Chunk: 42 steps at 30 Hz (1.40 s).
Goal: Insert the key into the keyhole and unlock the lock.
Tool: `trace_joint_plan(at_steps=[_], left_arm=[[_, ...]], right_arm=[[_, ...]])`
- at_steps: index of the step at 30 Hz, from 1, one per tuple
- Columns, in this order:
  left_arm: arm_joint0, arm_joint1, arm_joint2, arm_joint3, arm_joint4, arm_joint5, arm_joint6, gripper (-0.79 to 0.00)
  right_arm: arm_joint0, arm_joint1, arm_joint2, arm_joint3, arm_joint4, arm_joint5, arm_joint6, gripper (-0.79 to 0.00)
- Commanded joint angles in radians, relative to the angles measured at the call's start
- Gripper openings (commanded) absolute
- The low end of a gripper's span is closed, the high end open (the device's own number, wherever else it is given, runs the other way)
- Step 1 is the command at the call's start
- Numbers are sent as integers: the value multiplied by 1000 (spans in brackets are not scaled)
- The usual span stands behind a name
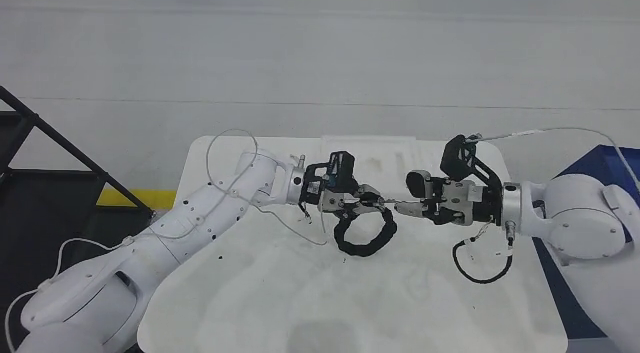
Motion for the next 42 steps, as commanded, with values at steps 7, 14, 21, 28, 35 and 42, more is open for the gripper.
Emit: trace_joint_plan(at_steps=[7,14,21,28,35,42], left_arm=[[39,0,-53,27,-88,-33,17,-785],[58,-8,-83,16,-132,-57,6,-785],[73,-19,-105,4,-125,-62,1,-785],[83,-29,-121,1,-117,-65,-8,-785],[89,-37,-129,-2,-115,-65,-5,-785],[98,-37,-142,10,-117,-65,-1,-785]], right_arm=[[-80,-1,19,40,-163,-136,-172,0],[-106,-16,-46,86,-281,-173,-305,0],[-106,-37,-90,134,-431,-154,-501,-289],[-97,-49,-125,161,-465,-202,-570,-425],[-80,-56,-140,183,-464,-213,-583,-785],[-67,-52,-123,191,-484,-244,-527,-785]])
